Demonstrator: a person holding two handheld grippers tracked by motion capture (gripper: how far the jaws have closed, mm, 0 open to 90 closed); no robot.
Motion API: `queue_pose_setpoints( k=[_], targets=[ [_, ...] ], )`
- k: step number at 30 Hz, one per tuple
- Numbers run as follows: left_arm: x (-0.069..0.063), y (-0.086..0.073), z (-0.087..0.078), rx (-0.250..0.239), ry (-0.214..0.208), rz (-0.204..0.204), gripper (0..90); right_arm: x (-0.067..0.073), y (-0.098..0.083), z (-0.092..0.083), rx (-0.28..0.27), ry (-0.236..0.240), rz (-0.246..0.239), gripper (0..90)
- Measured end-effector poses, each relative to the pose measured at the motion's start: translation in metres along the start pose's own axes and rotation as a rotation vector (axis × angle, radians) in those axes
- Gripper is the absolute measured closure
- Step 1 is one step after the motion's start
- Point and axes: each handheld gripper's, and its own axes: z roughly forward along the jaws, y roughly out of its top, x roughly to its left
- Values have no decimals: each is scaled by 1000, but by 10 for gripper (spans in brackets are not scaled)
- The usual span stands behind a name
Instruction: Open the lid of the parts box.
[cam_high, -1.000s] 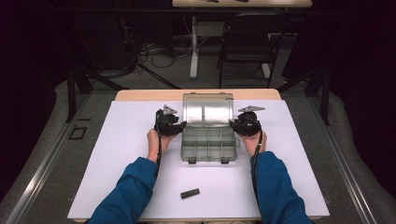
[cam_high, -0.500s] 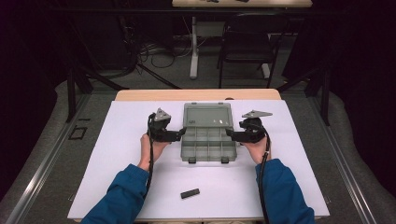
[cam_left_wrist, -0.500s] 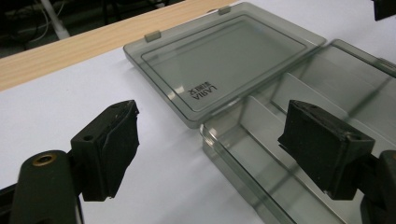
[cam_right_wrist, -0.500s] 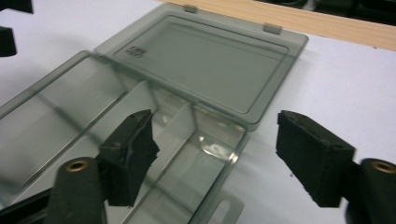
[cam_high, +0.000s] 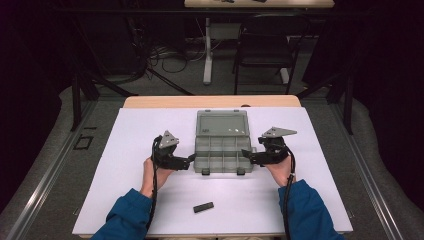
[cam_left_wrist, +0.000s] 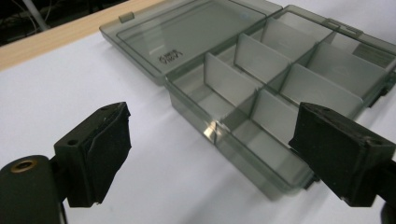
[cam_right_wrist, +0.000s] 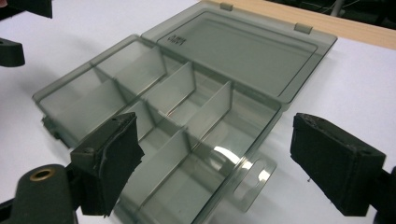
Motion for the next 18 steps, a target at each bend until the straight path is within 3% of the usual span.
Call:
queue_pose_setpoints(
  k=[3,11,18],
  targets=[
    [0,-10,-4,10,1,-2,87,7,-5,-3,5,4,-28,131],
    [-3,-18,-18,-6,1,2,46,24,-17,-12,13,14,-87,95],
    [-11,-28,-28,-7,-13,3,16,31,-26,-23,0,21,-95,50]
  ],
)
